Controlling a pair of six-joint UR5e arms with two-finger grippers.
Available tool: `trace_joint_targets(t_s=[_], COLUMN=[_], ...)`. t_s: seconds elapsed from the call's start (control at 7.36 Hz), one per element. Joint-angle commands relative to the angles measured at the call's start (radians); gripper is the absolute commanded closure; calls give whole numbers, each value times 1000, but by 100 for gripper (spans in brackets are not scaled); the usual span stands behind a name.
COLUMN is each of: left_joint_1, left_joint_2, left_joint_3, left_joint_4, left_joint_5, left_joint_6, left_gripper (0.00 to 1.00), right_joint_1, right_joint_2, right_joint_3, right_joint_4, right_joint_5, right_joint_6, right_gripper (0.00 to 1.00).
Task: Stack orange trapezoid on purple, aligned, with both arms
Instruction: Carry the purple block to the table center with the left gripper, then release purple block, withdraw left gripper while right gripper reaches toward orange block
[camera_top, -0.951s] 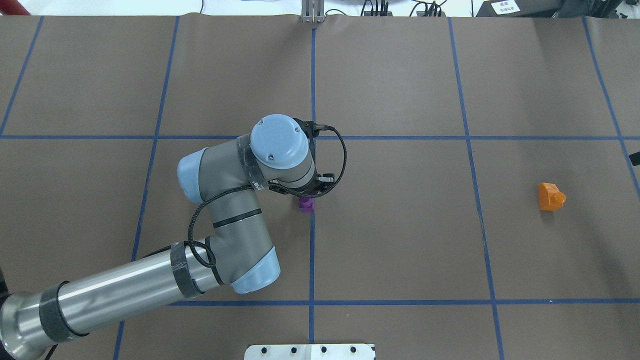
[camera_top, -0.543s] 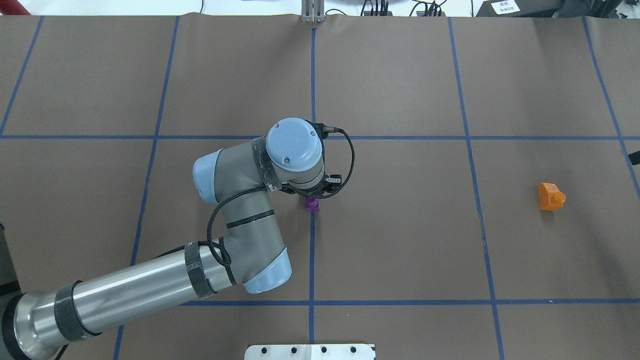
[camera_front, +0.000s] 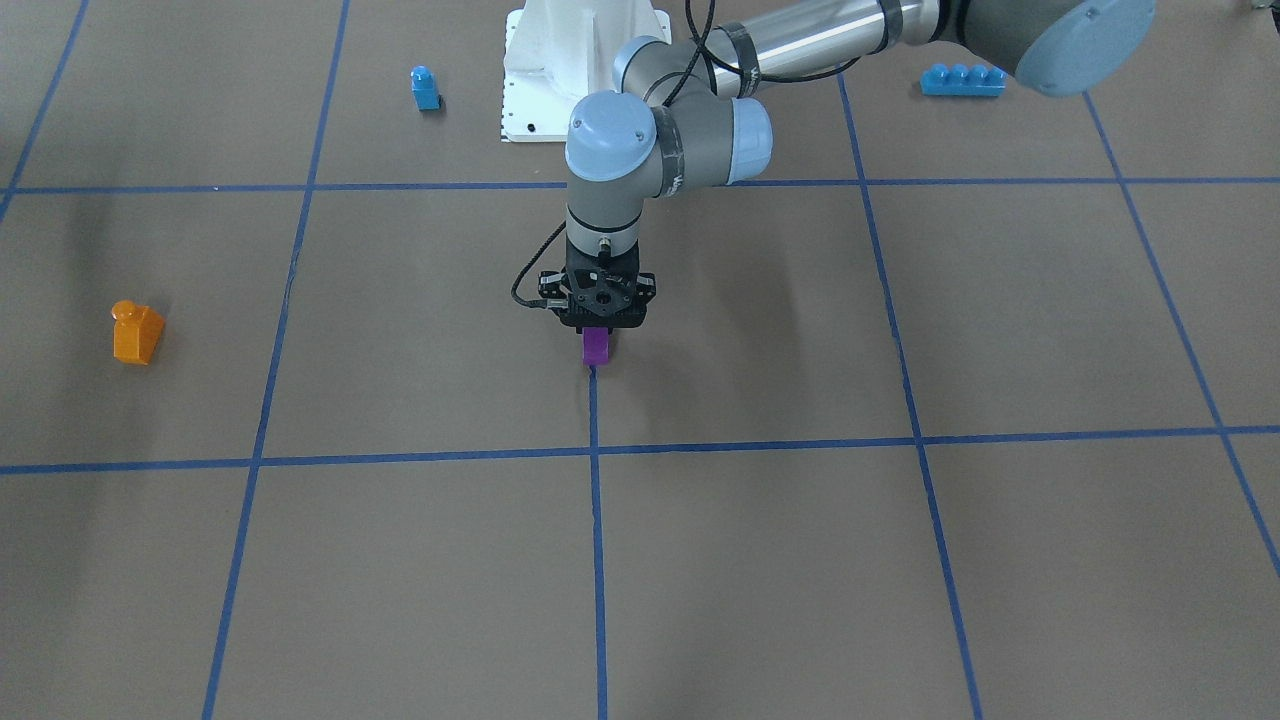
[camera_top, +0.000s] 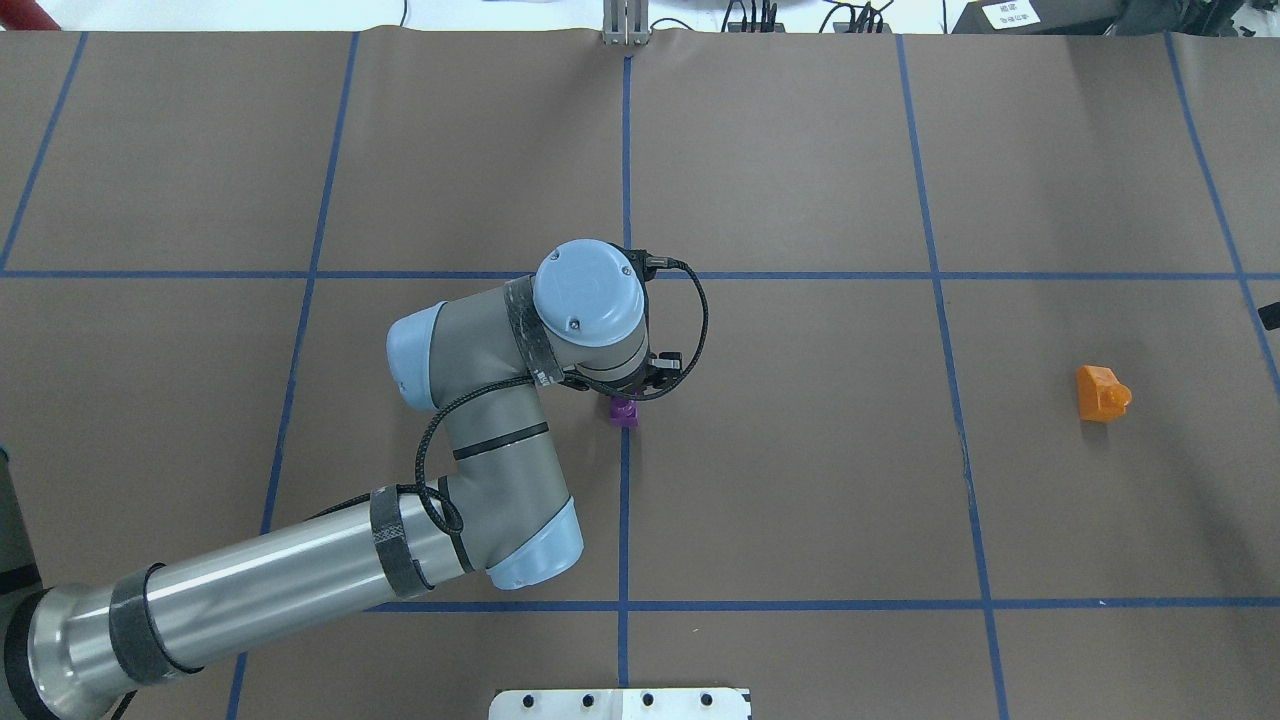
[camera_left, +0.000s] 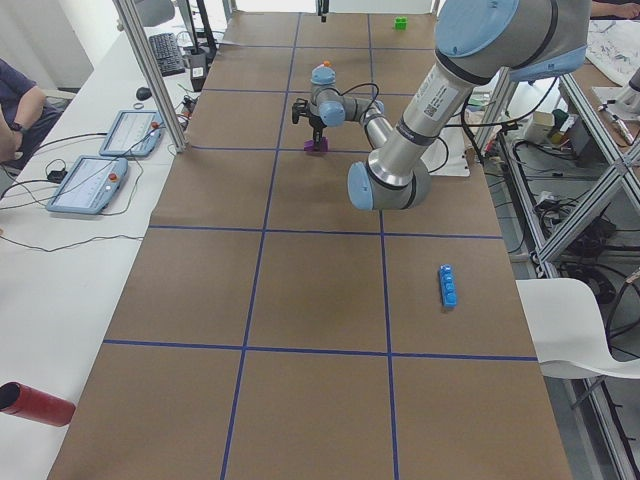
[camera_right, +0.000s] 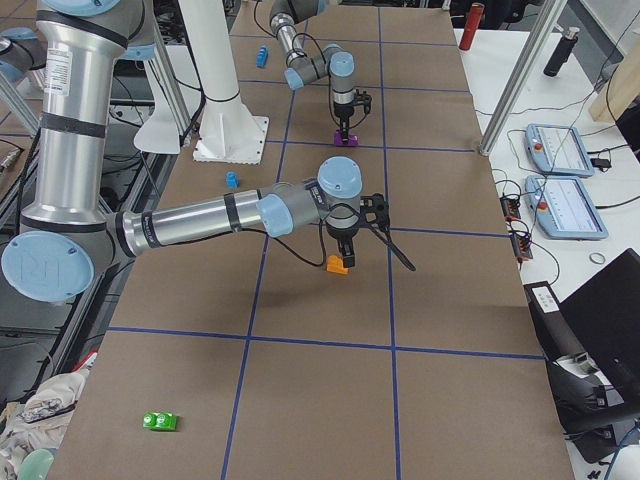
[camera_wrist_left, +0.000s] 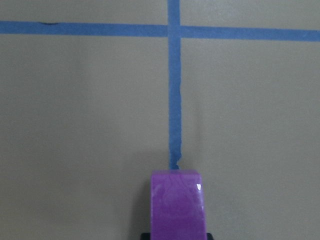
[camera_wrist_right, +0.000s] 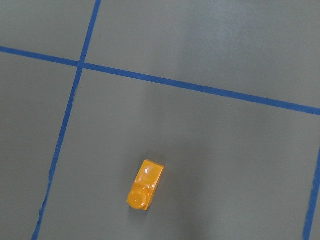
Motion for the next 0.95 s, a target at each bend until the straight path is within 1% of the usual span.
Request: trace_joint_targets(t_s=[0.0,0.14,0.41,0.54,0.68,0.81], left_joint_1=[5,5,-1,-16,-37,-65], left_joint_2=[1,1,0,7,59,154], left_joint_3=[0,0,-9,-50,-154,-343], left_joint_4=[-1,-1,3,6,52,175], left_joint_5=[3,3,-2,-8,-40,-89], left_joint_6=[0,0,2,5,40,128], left_gripper=[40,37,22,19,19,19], right_joint_1=[1,1,1,1,-8,-25], right_joint_2=[-3,-3,-4,-4,-6,-9], right_joint_3=[0,0,0,2,8,16], right_joint_4=[0,0,0,-2,2,3], right_joint_5=[0,0,0,0,-2,-3], right_joint_6=[0,0,0,5,43,75], right_gripper=[0,0,0,0,0,0])
